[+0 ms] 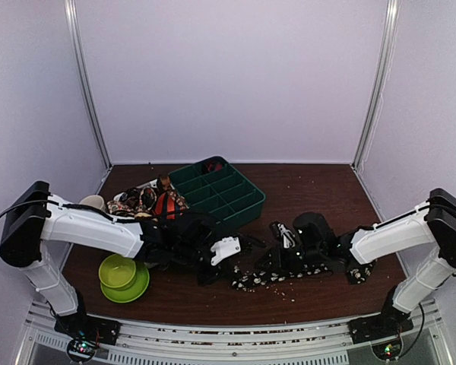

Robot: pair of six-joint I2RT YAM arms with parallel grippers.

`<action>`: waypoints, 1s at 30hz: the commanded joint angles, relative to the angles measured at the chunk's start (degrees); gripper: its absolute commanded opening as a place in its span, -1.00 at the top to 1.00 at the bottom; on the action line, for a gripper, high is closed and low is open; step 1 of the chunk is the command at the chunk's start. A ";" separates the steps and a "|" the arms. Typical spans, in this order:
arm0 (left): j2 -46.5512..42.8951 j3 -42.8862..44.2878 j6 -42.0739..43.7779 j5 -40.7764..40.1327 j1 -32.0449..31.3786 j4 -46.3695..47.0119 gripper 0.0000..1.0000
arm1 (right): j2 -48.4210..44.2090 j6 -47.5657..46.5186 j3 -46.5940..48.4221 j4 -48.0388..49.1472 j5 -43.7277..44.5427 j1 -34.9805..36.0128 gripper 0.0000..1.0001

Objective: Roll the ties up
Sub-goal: Roll the tie at the center of the board.

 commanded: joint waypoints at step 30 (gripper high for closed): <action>19.93 11.08 -1.95 6.97 -0.48 7.76 -0.12 | -1.18 4.06 -8.58 10.60 -6.96 -4.77 0.06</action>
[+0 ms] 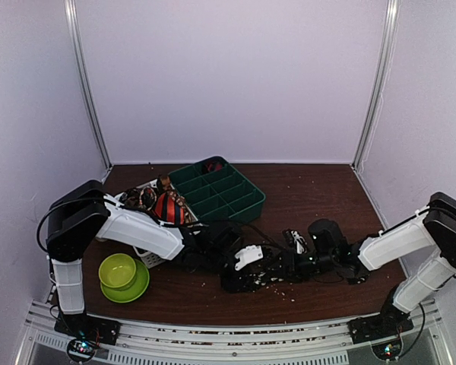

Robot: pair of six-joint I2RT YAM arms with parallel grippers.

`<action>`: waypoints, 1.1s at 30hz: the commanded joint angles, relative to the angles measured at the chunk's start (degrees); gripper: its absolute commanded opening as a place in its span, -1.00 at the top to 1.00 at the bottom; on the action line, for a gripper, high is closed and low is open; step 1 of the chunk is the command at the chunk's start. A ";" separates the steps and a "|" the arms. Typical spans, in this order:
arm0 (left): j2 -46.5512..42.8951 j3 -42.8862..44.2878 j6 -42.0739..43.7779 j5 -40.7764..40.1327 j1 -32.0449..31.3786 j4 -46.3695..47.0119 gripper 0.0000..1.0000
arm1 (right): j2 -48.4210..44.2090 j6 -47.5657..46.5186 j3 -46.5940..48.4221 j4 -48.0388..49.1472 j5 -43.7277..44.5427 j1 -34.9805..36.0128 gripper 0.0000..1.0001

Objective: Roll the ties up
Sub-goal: Roll the tie at the center of the board.

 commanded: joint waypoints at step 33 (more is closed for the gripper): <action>-5.77 -8.03 -3.43 -2.70 0.91 10.29 -0.64 | 3.87 -4.46 3.28 -1.25 0.24 2.17 1.00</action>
